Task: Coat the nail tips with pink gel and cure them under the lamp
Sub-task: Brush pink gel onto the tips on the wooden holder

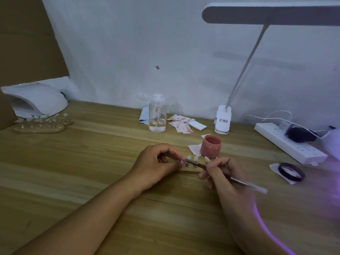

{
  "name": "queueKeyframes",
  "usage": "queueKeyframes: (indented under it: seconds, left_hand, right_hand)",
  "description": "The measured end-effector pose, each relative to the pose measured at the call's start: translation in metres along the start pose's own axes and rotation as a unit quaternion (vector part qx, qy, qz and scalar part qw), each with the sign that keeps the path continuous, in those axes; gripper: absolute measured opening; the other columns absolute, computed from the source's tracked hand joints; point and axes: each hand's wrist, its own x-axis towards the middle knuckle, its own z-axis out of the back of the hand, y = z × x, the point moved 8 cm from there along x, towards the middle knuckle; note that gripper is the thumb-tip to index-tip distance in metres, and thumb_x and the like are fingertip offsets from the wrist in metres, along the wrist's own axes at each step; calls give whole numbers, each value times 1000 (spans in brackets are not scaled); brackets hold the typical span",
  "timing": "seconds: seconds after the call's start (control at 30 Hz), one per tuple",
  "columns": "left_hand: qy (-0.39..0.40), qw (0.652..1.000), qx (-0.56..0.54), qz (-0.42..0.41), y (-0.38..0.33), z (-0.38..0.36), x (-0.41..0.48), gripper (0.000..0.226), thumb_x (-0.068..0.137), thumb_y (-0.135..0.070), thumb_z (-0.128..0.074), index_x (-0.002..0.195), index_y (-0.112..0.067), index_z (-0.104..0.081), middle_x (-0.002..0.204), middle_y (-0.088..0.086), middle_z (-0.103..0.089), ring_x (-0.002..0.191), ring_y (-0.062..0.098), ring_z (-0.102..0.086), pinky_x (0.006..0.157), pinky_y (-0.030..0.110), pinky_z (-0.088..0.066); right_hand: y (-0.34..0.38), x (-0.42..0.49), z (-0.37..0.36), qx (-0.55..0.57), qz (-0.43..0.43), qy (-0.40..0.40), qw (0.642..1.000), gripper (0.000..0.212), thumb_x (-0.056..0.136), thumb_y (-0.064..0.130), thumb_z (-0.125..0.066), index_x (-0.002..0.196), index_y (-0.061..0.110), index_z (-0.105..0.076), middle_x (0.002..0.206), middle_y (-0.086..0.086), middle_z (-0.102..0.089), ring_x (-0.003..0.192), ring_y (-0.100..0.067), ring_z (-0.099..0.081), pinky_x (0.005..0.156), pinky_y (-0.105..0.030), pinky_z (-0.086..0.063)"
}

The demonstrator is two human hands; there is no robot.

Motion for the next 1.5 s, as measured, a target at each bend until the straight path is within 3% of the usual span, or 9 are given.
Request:
queueKeyframes:
  seconds: [0.23,0.4,0.53,0.63,0.8,1.13,1.5]
  left_hand:
    - [4,1000,-14,-4,-1,-1,0,7,78,-24,-83,79,-25,-76,78,-6,-73,67,10,-50,66,28,-41]
    - [5,1000,-14,-3,-2,-1,0,7,78,-26,-82,78,-29,-76,79,-8,-73,68,6,-54,67,25,-43]
    - [0,1000,-6,-4,-1,0,0,12,78,-17,-82,79,-28,-77,77,-6,-73,62,1,-48,64,20,-39]
    - [1,1000,-12,-6,-2,0,0,12,78,-18,-82,78,-28,-77,78,-6,-73,65,6,-49,65,22,-40]
    - [-4,1000,-4,-5,0,0,1,14,78,-18,-83,76,-30,-76,70,-15,-68,60,2,-42,61,18,-36]
    - [-10,1000,-5,-10,0,1,1,9,77,-30,-83,79,-25,-77,65,-19,-64,62,7,-44,61,21,-36]
    - [-6,1000,-3,-6,-2,0,0,6,78,-26,-83,78,-25,-77,69,-15,-68,62,5,-47,64,22,-38]
  right_hand:
    - [3,1,2,-5,14,-3,1000,8,91,5,-60,86,1,-56,68,-7,-69,52,-14,-45,46,-18,-38]
    - [-1,2,7,18,-2,-19,1000,9,91,6,-60,83,5,-57,69,-9,-69,53,-12,-47,48,-16,-40]
    - [0,0,0,8,-3,18,1000,10,90,8,-62,83,2,-57,68,-9,-70,53,-8,-51,49,-15,-43]
    - [0,0,1,7,2,6,1000,10,90,5,-61,83,0,-56,66,-8,-69,51,-9,-49,47,-15,-41]
    - [0,0,0,7,2,4,1000,10,90,6,-61,84,-1,-56,66,-8,-69,52,-9,-48,48,-16,-41]
    - [-1,2,8,20,2,-22,1000,10,89,7,-61,81,5,-57,67,-8,-68,54,-8,-51,51,-13,-43]
    - [-3,2,8,14,-12,-31,999,10,90,10,-63,83,4,-58,69,-8,-70,56,-7,-52,52,-13,-44]
